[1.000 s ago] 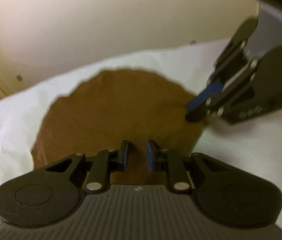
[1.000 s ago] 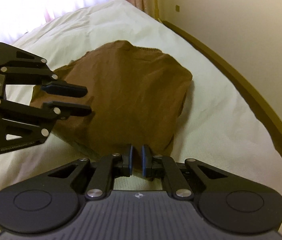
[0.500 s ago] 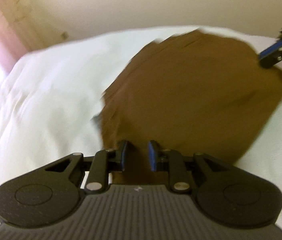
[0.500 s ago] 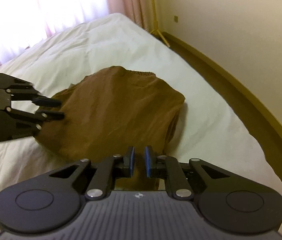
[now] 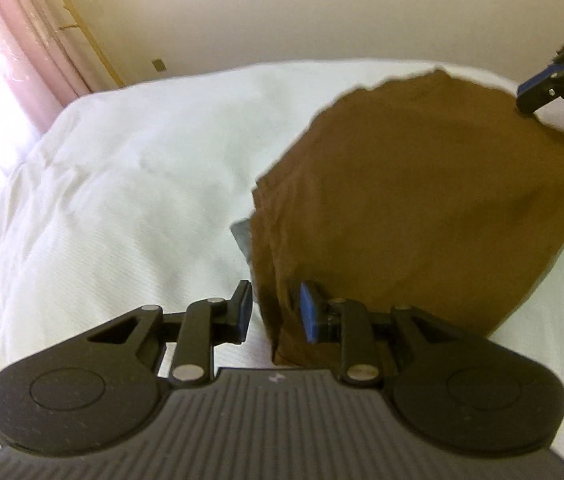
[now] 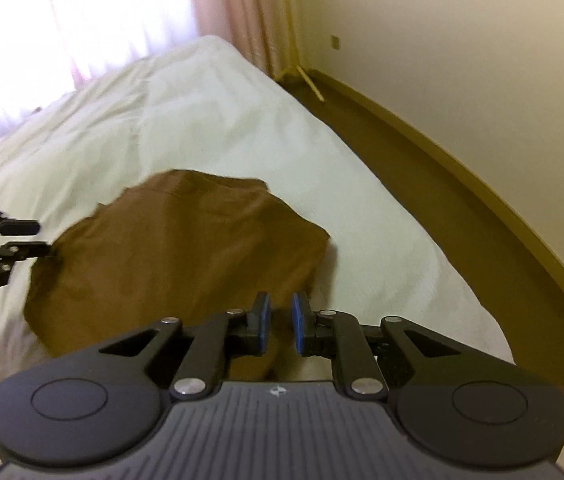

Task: Fold clothes
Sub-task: 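Push the shorts edges with both grippers to square the stack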

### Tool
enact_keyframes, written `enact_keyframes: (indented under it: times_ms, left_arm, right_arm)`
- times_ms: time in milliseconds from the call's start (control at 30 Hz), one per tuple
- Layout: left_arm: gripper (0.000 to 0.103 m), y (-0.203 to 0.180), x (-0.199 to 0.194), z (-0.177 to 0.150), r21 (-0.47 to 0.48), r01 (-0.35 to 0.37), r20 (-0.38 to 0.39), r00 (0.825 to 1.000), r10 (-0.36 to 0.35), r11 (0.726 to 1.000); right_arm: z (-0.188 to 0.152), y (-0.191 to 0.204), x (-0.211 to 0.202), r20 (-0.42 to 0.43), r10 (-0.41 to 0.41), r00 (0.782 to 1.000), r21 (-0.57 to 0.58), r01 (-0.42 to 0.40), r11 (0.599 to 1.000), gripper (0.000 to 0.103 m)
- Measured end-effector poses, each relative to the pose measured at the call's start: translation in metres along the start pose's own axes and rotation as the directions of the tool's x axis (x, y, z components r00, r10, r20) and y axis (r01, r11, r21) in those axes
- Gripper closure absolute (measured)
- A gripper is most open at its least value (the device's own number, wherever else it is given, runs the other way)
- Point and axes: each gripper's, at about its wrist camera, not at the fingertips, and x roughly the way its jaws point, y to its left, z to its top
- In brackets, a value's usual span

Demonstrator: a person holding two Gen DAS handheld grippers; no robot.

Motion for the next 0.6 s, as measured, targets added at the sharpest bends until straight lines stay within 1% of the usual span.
enact_keyframes:
  times_ms: [67,100,200,300,333,367,400,467,567,600]
  left_arm:
    - [0.08,-0.001,0.008,-0.002,0.0,0.003,-0.034,0.999,-0.003,1.0]
    - [0.08,-0.001,0.006,-0.001,-0.003,0.001,-0.031,1.0,-0.001,1.0]
    - [0.08,0.0,-0.008,0.005,-0.016,-0.009,-0.002,1.0,0.009,1.0]
    - [0.08,0.005,-0.028,0.01,-0.072,-0.017,0.008,1.0,0.017,0.997]
    - [0.08,0.007,-0.035,0.011,-0.094,-0.019,0.01,1.0,0.02,0.995]
    - [0.079,0.009,-0.041,0.012,-0.117,-0.021,0.011,1.0,0.022,0.993]
    - [0.077,0.01,-0.048,0.012,-0.151,-0.022,0.009,1.0,0.024,0.988]
    - [0.071,0.011,-0.062,0.011,-0.221,-0.016,0.004,1.0,0.018,0.975]
    - [0.064,0.002,-0.08,0.004,-0.292,-0.006,-0.01,1.0,0.004,0.957]
    - [0.059,-0.003,-0.085,0.002,-0.31,-0.004,-0.016,1.0,-0.001,0.951]
  right_arm:
    - [-0.001,0.007,0.011,-0.022,0.019,1.0,-0.027,-0.02,0.999,0.086]
    - [-0.002,0.01,0.019,-0.043,0.024,0.999,-0.035,-0.025,0.999,0.082]
    - [-0.005,0.012,0.037,-0.088,0.022,0.996,-0.032,-0.025,0.999,0.081]
    - [0.001,0.011,0.027,-0.063,0.019,0.998,-0.009,-0.02,1.0,0.08]
    - [0.002,0.012,0.02,-0.058,0.017,0.998,-0.003,-0.017,1.0,0.078]
    - [0.002,0.012,0.013,-0.054,0.015,0.998,0.003,-0.015,1.0,0.073]
    - [0.002,0.012,0.007,-0.051,0.012,0.999,0.01,-0.012,1.0,0.067]
    - [0.001,0.012,-0.006,-0.049,0.009,0.999,0.027,-0.008,1.0,0.061]
    - [-0.011,0.016,-0.025,-0.064,0.014,0.998,0.062,-0.01,0.998,0.055]
    - [-0.015,0.018,-0.032,-0.07,0.016,0.997,0.074,-0.011,0.997,0.05]
